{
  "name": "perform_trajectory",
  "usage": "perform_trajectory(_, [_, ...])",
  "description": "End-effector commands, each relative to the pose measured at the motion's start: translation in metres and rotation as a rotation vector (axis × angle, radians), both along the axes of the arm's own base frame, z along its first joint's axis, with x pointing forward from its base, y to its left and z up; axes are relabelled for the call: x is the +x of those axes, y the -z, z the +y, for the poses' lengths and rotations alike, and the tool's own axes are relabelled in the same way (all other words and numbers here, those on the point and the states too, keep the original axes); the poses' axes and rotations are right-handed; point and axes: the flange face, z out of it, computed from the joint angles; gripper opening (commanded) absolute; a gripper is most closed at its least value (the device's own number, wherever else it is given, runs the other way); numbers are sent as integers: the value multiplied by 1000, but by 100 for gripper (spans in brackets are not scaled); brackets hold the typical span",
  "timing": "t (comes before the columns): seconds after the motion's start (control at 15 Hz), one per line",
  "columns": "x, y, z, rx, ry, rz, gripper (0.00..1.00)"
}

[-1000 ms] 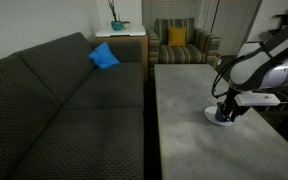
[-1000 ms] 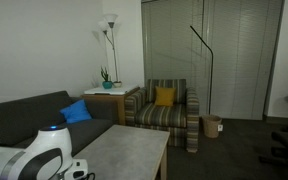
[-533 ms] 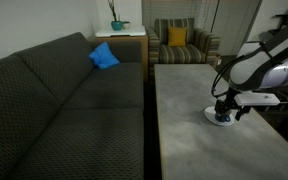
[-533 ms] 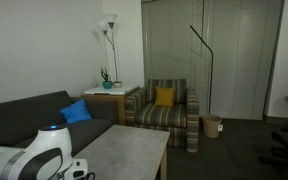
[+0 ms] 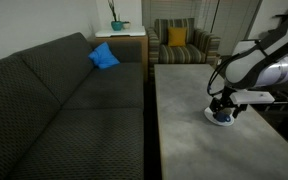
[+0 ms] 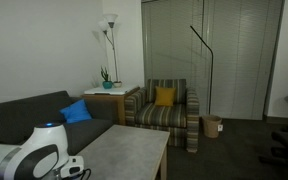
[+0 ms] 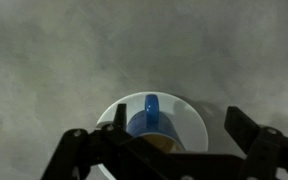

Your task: Put the cup on the plate

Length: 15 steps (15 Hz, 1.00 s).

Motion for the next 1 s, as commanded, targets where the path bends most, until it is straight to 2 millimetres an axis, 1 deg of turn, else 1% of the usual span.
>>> perform_trajectory(0.0, [-5, -5, 15, 8, 20, -11, 100])
perform_trajectory(0.27, [-18, -11, 33, -15, 79, -55, 100])
perform_trajectory(0.4, [-27, -16, 44, -24, 102, -82, 100])
perform_trajectory(0.73, [-59, -30, 66, -50, 182, -130, 100])
perform_trajectory(0.93, [-80, -39, 78, -65, 196, -141, 100])
